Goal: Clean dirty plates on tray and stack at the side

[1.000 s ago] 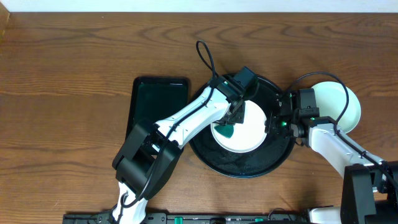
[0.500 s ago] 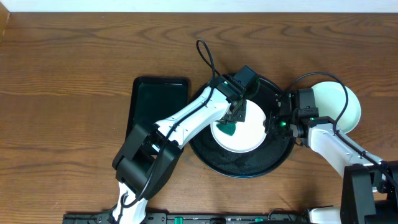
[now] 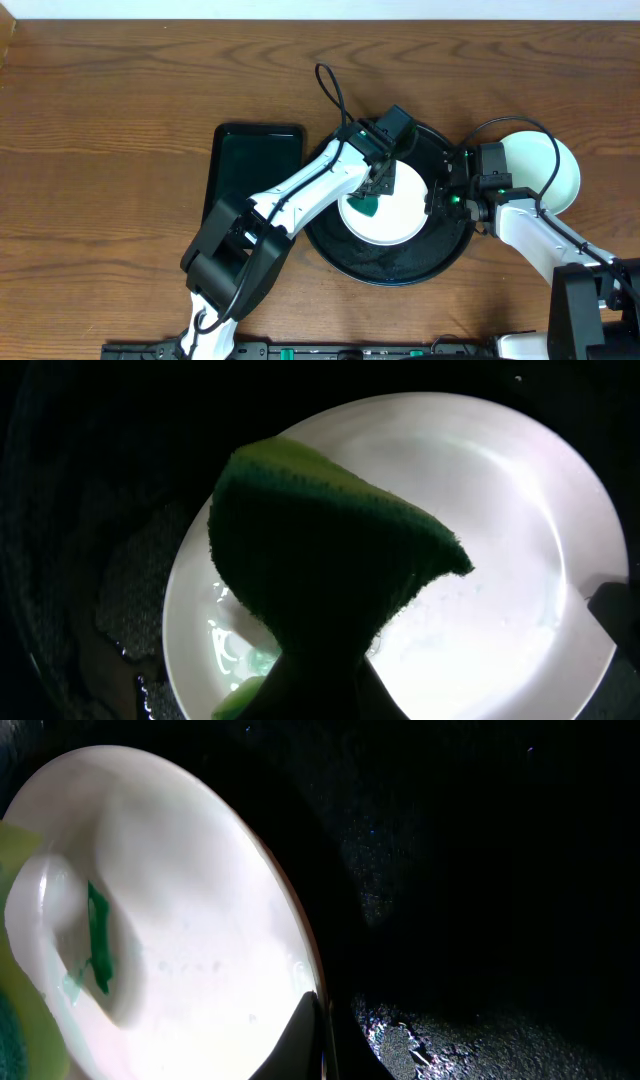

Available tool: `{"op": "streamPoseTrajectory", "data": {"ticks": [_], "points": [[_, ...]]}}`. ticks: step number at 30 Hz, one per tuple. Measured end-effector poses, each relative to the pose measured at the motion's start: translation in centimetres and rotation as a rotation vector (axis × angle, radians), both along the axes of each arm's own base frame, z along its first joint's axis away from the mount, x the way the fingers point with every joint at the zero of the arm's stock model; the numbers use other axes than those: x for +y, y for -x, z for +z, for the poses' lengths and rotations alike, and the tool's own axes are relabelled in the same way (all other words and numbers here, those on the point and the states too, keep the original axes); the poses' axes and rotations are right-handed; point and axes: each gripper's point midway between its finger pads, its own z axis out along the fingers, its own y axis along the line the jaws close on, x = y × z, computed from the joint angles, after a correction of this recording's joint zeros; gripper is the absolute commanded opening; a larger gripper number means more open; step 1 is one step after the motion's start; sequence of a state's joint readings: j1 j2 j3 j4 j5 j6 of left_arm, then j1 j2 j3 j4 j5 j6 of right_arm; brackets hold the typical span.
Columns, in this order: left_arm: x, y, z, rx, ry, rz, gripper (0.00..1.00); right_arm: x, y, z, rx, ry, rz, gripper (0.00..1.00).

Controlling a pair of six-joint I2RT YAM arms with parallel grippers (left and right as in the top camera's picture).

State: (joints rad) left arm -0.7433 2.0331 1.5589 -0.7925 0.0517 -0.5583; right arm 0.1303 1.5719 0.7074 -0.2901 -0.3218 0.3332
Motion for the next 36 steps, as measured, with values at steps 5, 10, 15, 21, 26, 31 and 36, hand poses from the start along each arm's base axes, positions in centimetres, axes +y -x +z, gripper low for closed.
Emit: {"op": "streamPoseTrajectory", "data": {"ticks": [5,10,15,21,26,31,36], "points": [[0.1,0.0,-0.3,0.005,-0.007,0.013,0.07,0.0,0.0,0.0,0.0,0.0,0.0,0.01],[0.5,0.1,-2.2,0.028,-0.047,0.023,0.07,0.0,0.0,0.0,0.0,0.0,0.0,0.01],[0.7,0.1,-3.7,0.047,-0.071,0.026,0.07,0.0,0.0,0.0,0.0,0.0,0.0,0.01],[0.7,0.1,-4.1,0.051,-0.076,0.025,0.08,0.0,0.0,0.0,0.0,0.0,0.0,0.01],[0.6,0.1,-4.1,0.053,-0.076,0.025,0.08,0.0,0.0,0.0,0.0,0.0,0.0,0.01],[0.2,0.2,-4.1,0.073,-0.042,0.016,0.08,0.0,0.0,0.0,0.0,0.0,0.0,0.01],[-0.1,0.3,-4.1,0.099,-0.006,0.001,0.08,0.0,0.0,0.0,0.0,0.0,0.0,0.01]]}}
